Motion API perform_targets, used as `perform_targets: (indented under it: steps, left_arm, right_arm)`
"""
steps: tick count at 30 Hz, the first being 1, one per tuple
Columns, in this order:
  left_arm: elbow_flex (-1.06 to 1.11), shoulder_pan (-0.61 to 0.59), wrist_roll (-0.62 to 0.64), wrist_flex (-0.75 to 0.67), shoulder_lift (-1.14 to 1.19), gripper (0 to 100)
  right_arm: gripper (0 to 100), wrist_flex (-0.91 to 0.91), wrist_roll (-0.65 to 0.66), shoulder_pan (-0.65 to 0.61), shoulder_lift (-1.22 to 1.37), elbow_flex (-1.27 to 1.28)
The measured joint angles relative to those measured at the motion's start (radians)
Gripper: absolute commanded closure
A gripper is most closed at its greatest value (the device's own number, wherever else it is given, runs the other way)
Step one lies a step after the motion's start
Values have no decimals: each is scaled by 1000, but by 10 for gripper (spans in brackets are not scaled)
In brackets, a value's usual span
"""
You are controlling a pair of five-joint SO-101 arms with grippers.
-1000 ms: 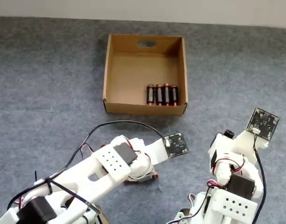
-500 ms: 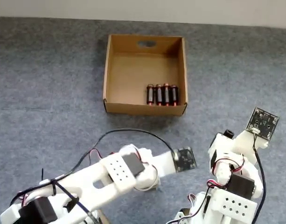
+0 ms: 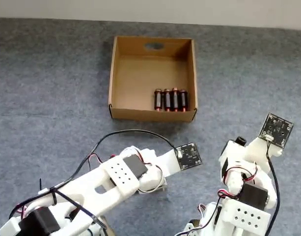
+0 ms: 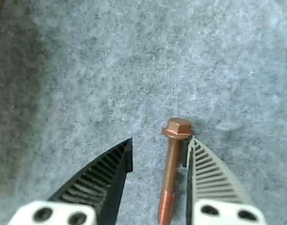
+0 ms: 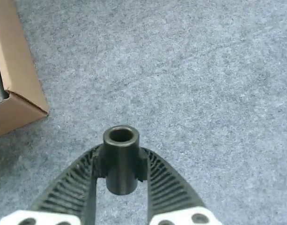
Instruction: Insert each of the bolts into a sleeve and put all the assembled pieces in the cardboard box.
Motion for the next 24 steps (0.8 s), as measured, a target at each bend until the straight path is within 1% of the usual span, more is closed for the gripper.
perform_targets:
  steps: [6, 10, 12, 17, 24]
  left_arm:
    - [0, -2, 0, 0, 0, 806]
    - [3, -2, -26, 0, 0, 806]
    - [5, -2, -29, 8, 15, 786]
    - [-5, -2, -29, 14, 123, 789]
    - [-107, -3, -34, 25, 265, 796]
  right_arm:
    - [992, 0, 0, 0, 0, 0]
    - [992, 0, 0, 0, 0, 0]
    - [992, 0, 0, 0, 0, 0]
    - [992, 0, 0, 0, 0, 0]
    - [992, 0, 0, 0, 0, 0]
